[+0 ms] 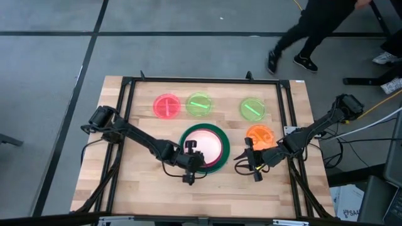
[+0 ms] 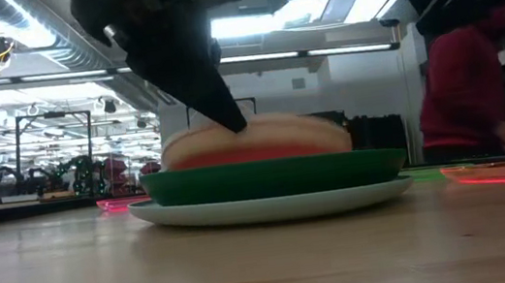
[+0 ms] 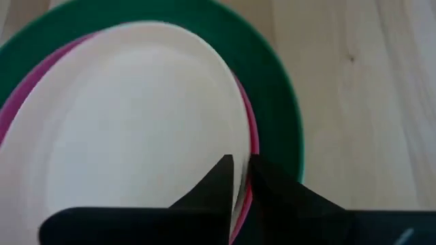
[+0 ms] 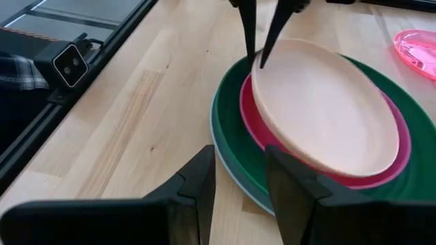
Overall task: Stack plastic plates
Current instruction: Stack the light orange plate on top of the pink plate, then stack the light pink plate on top of the light orange plate
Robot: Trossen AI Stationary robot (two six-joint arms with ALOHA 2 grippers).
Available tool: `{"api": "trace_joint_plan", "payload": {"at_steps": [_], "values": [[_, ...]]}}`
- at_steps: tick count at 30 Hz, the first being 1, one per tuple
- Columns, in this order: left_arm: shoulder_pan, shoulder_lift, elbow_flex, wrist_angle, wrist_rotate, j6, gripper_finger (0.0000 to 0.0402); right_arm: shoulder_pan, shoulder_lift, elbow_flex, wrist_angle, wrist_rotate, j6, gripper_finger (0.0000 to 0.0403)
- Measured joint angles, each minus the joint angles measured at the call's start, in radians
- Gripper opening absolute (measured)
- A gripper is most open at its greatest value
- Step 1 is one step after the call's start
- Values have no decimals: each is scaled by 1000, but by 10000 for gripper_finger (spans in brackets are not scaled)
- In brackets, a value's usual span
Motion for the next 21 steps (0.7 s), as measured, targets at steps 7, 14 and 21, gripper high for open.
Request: {"api": "trace_joint_plan", "payload": {"at_steps": [7,14,21], "values": [[8,-5,0,-26,19,-24,89,0,0,0,0,1,0,117],[-2,-45,48,-143,123,21,101,0,0,0,1,2,-1,117],[-28,-120,65,-277,3,29,99,0,0,0,1,1,0,117]]}}
